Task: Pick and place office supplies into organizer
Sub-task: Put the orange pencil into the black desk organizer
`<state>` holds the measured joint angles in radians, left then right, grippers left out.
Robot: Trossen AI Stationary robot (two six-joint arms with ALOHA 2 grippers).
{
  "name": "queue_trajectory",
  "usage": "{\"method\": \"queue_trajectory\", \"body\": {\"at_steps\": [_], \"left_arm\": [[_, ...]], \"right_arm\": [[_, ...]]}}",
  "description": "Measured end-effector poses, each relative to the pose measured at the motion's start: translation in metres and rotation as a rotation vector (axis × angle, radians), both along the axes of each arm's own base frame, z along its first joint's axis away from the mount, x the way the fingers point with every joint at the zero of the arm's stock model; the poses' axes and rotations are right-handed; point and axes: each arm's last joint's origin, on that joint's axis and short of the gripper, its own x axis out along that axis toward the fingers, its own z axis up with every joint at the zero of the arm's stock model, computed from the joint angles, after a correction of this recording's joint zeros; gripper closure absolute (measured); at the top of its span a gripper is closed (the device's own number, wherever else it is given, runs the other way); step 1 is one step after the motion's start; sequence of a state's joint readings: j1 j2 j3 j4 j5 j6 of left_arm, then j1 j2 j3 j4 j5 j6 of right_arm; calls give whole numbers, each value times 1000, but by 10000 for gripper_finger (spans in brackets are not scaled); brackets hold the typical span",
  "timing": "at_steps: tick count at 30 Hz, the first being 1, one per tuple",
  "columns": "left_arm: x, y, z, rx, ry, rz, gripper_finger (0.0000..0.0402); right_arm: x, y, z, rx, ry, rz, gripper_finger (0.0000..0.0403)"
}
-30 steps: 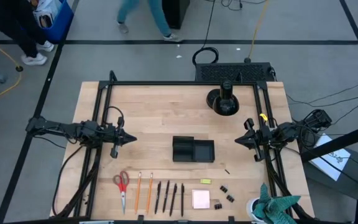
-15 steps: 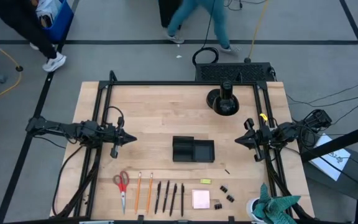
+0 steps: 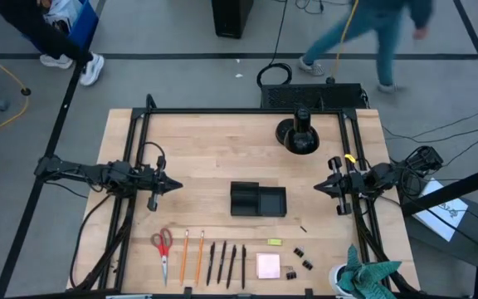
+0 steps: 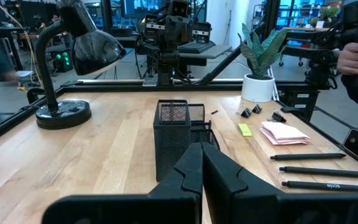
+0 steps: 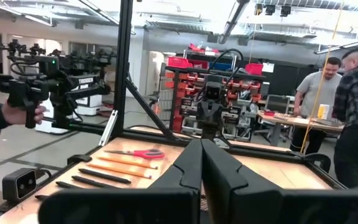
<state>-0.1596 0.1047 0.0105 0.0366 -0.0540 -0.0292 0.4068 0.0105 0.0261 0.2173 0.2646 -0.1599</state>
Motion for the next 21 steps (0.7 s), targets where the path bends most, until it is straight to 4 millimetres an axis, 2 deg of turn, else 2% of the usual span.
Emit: {"method": "queue_trajectory", "body": {"at_steps": [6, 13, 21], "left_arm": [[0, 0, 5, -60, -43, 2, 396], [0, 0, 14, -349, -104, -7, 396], [-4, 1, 37, -379, -303, -20, 396]], "right_arm": [[0, 0, 0, -13, -2, -3, 403], [1, 0, -3, -15, 29, 0, 403], [0, 0, -1, -75, 5, -10, 403]]}}
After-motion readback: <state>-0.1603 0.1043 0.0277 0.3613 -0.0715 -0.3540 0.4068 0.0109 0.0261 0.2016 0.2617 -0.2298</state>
